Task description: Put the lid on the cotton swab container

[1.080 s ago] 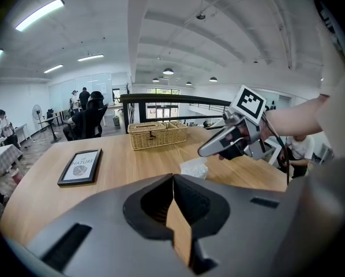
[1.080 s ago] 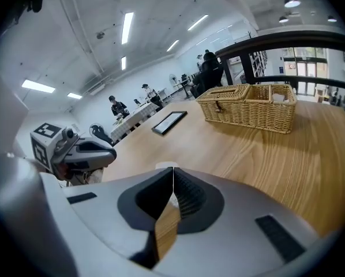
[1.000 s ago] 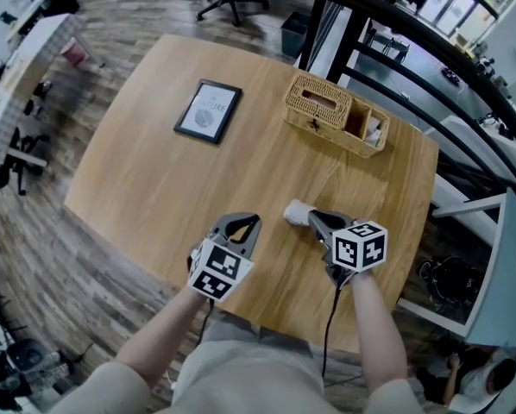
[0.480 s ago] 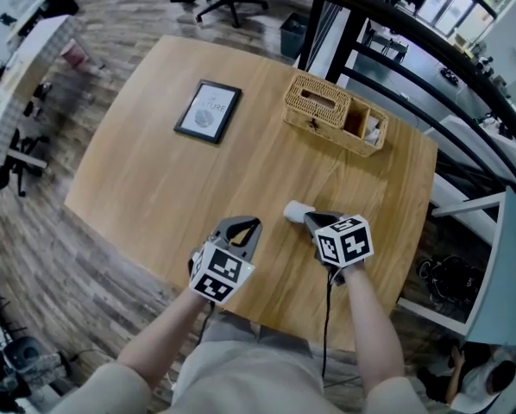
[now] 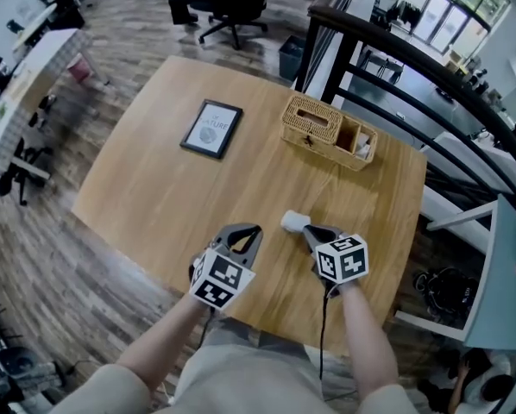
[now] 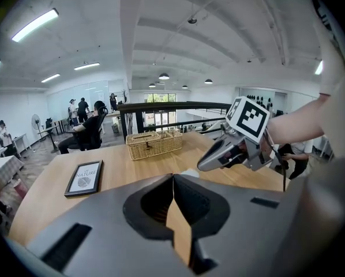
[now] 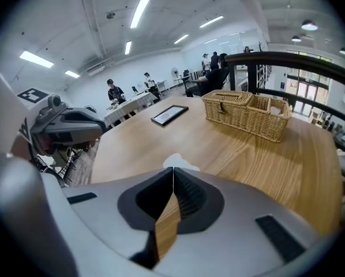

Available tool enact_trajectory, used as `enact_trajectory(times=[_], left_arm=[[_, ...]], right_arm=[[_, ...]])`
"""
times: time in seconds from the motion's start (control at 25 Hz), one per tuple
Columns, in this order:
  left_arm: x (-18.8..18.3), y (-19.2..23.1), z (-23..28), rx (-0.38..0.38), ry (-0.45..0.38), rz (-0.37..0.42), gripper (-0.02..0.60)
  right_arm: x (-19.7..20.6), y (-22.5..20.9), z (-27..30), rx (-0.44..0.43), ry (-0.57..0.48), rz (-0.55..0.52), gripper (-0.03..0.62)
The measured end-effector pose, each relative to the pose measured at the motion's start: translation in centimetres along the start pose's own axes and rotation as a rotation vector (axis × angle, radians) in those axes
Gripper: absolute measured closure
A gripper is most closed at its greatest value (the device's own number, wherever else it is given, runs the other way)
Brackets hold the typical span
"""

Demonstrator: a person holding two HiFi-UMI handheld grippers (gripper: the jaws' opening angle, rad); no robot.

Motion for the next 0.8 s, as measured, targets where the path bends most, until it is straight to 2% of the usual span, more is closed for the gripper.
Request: enact_trajectory(times=[0.2, 0.36, 0.6, 0.8], left_arm=[[-2.2, -0.2, -3.0, -0.024, -0.059, 0.026, 0.558], [-4.2, -0.5, -6.2, -0.058, -0.138, 0.053, 0.558], [-6.5, -1.5, -10.1, -0.102, -0.233, 0.100, 0.558], [-8.4, -2.5, -13.2, -0.115, -0.302, 0.145, 0.558]], right_arm=[[-1.3, 2.2, -5.0, 0.001, -0.116, -0.024, 0.568], [-2.8, 4.4, -10.4, 0.009, -0.235, -0.054, 0.568], [-3.8, 8.1, -17.9, 0.079, -0.357, -0.173, 0.568], [-3.7, 10.5, -22.7, 0.102, -0.468, -0.211, 0.568]])
Point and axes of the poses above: the fingertips, and each gripper's own axes: z forward along the fingers, y to its left, x out of its underside, the point moved 10 cm from there along -z, backward along the fingers, and after that the axes turned 12 degrees about y, right-handed, at the moved point
